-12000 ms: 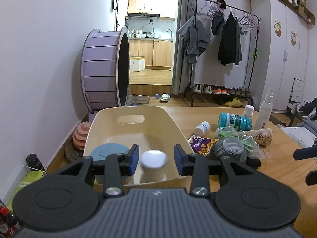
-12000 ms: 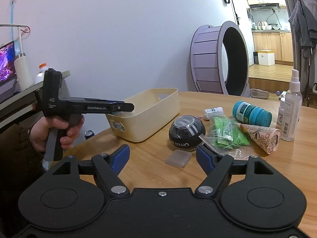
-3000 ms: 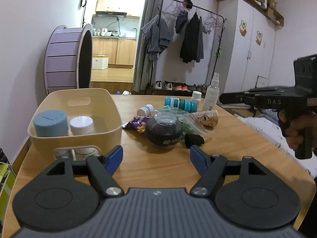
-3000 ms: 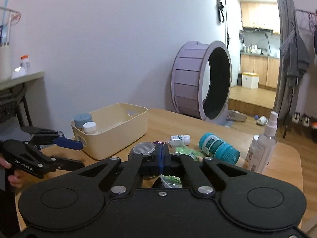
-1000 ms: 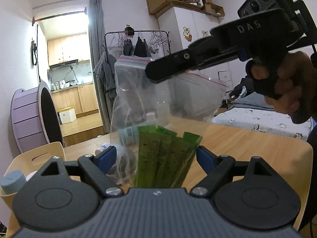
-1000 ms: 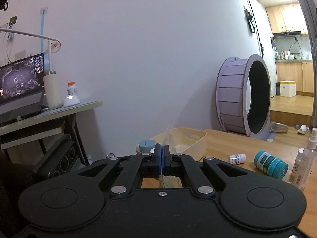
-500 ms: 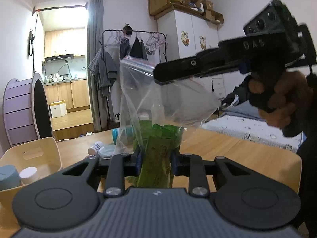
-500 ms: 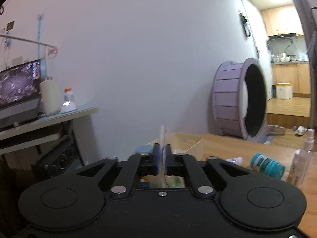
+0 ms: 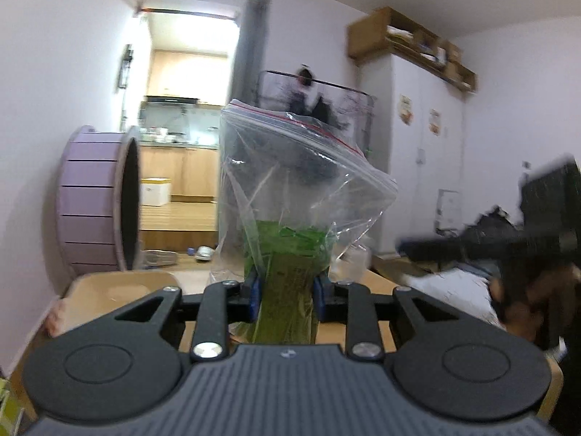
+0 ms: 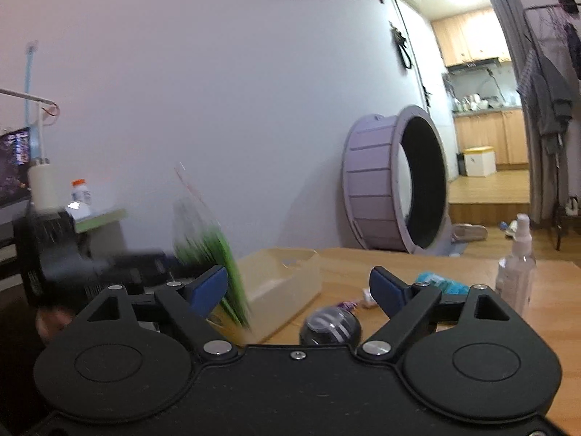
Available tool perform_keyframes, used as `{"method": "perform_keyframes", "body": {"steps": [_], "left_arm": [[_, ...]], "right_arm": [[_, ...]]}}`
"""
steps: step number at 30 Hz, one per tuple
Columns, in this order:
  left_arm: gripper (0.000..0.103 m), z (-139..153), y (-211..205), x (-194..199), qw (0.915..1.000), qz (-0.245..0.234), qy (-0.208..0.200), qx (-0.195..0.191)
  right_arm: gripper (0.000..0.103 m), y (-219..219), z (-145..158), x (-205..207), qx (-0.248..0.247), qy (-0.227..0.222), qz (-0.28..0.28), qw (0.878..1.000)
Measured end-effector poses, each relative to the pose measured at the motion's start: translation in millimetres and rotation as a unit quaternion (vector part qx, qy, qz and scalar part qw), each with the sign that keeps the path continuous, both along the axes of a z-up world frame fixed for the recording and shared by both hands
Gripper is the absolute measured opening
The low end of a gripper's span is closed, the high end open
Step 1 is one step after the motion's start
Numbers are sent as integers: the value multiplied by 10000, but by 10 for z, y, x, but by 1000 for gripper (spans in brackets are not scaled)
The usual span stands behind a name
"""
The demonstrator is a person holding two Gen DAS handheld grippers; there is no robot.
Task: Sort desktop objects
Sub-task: 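Carry the bag with the left gripper into the cream basket and open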
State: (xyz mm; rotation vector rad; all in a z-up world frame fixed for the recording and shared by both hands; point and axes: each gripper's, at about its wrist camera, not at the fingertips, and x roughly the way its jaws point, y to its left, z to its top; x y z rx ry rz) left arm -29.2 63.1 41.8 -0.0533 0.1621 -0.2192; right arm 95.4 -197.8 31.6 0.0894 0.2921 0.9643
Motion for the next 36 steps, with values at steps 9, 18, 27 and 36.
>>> {"method": "perform_keyframes", "body": {"steps": [9, 18, 27, 36], "left_arm": [[27, 226, 590, 381, 9947, 979, 300, -82], [29, 139, 918, 1070, 9857, 1135, 1249, 15], [59, 1, 1178, 1110, 9730, 1662, 1601, -69], [69, 97, 795, 470, 9853, 1138, 1177, -494]], "right_arm": [[85, 187, -162, -1, -407, 34, 66, 9991], [85, 263, -208, -29, -636, 95, 118, 9979], [85, 245, -226, -6, -691, 126, 98, 9975], [85, 213, -254, 99, -818, 208, -199, 9962]]}}
